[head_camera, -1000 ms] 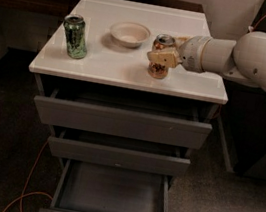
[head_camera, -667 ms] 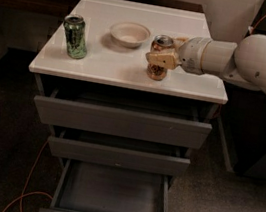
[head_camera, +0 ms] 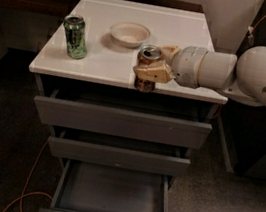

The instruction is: Place orange can into bottom drawer

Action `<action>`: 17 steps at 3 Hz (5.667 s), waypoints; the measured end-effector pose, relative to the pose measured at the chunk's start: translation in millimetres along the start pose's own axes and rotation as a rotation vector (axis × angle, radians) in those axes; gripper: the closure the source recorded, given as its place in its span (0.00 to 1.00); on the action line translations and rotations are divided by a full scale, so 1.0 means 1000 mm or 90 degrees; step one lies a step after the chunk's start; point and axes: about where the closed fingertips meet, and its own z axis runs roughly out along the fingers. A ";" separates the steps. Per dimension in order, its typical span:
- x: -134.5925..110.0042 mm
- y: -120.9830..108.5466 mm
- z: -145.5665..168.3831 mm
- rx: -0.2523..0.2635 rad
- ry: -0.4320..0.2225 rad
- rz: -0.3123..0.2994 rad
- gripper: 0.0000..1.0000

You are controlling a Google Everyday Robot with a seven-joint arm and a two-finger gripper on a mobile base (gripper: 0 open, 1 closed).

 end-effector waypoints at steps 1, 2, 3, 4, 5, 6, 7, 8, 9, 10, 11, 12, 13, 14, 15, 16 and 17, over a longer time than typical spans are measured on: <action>-0.007 0.034 -0.010 -0.028 -0.015 -0.023 1.00; 0.005 0.060 -0.012 -0.051 -0.016 -0.017 1.00; 0.029 0.083 -0.009 -0.062 -0.007 -0.007 1.00; 0.069 0.099 -0.002 -0.064 0.014 -0.014 1.00; 0.110 0.108 0.006 -0.057 0.034 -0.023 1.00; 0.150 0.113 0.015 -0.035 0.069 -0.022 1.00; 0.156 0.115 0.017 -0.039 0.070 -0.018 1.00; 0.186 0.125 0.025 -0.059 0.074 0.005 1.00; 0.224 0.143 0.031 -0.078 0.065 0.027 1.00; 0.272 0.164 0.037 -0.086 0.059 0.046 1.00; 0.343 0.184 0.058 -0.088 0.064 0.024 1.00; 0.348 0.185 0.060 -0.090 0.065 0.026 1.00; 0.390 0.197 0.078 -0.110 0.071 0.040 1.00; 0.431 0.208 0.100 -0.132 0.065 0.047 1.00; 0.482 0.220 0.126 -0.144 0.049 0.036 1.00; 0.512 0.226 0.138 -0.145 0.038 0.025 1.00; 0.538 0.232 0.149 -0.155 0.026 0.017 1.00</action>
Offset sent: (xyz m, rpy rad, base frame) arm -0.0892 0.0191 -0.0442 0.0072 0.0367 0.1244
